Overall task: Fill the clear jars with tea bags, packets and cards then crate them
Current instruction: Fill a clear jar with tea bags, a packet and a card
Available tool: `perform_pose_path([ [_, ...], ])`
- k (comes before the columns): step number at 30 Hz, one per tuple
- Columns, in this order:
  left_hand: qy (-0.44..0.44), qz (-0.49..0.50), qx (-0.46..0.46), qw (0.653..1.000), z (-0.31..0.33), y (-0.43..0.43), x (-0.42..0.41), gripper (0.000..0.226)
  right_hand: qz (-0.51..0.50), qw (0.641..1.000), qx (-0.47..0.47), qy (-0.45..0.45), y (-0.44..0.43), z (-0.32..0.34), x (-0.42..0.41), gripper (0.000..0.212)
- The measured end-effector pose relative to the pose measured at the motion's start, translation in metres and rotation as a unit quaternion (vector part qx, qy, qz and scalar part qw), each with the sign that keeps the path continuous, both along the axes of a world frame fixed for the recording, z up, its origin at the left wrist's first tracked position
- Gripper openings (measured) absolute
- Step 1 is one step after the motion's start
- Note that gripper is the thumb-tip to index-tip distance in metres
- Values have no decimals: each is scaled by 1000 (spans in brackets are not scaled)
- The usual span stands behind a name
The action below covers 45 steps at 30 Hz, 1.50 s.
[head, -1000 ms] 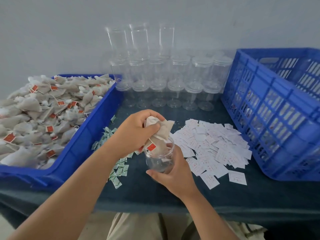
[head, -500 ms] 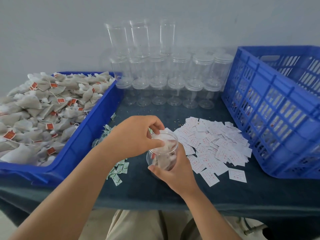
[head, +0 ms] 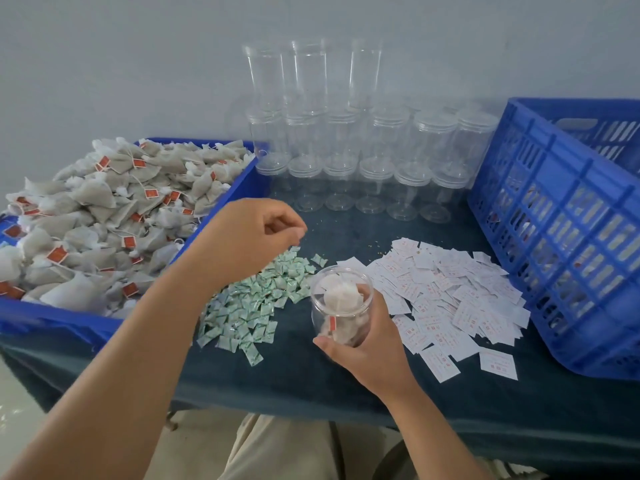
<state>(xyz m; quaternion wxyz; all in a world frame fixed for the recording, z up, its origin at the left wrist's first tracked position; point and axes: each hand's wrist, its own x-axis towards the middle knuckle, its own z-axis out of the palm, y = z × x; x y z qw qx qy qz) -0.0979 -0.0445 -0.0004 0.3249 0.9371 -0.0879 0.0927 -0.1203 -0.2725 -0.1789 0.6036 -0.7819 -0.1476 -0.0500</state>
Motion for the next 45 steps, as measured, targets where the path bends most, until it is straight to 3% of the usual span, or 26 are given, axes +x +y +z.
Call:
perform_pose_path([
  [4,7,204,85,975,2,84,23,11,13,1000,-14,5,0,-1,0,95],
  [6,91,275,150,945,-5,127,36,19,11,1000,-8,5,1,0,0,92],
  [9,272,238,280,890,-40,168,41,40,5,1000,0,7,2,-1,1,91],
  [11,318,199,269,887,-60,175,37,37,4,1000,-4,7,1,-2,2,93],
  [15,224,244,260,907,-73,186,48,34,6,1000,-7,9,2,-2,3,94],
  [17,173,268,236,918,-71,188,51,22,6,1000,-11,10,2,-1,3,92],
  [21,105,314,187,925,-65,187,56,38,7,1000,-14,8,1,-3,4,92],
  [25,43,329,45,942,-40,173,50,45,6,1000,-14,6,1,-4,4,89],
  [30,-34,291,-74,953,2,127,25,49,5,1000,-11,14,3,-2,3,90],
  [33,-15,155,-135,979,21,78,5,19,6,1000,-17,12,4,-3,4,87],
  [35,27,51,-155,986,22,44,-5,12,5,1000,-22,10,4,-3,4,86],
  [39,73,-49,-103,991,3,-15,-7,7,7,1000,-18,4,5,0,2,85],
  [45,61,-90,81,991,-30,-55,2,13,-13,1000,-17,-1,5,5,-1,85],
])
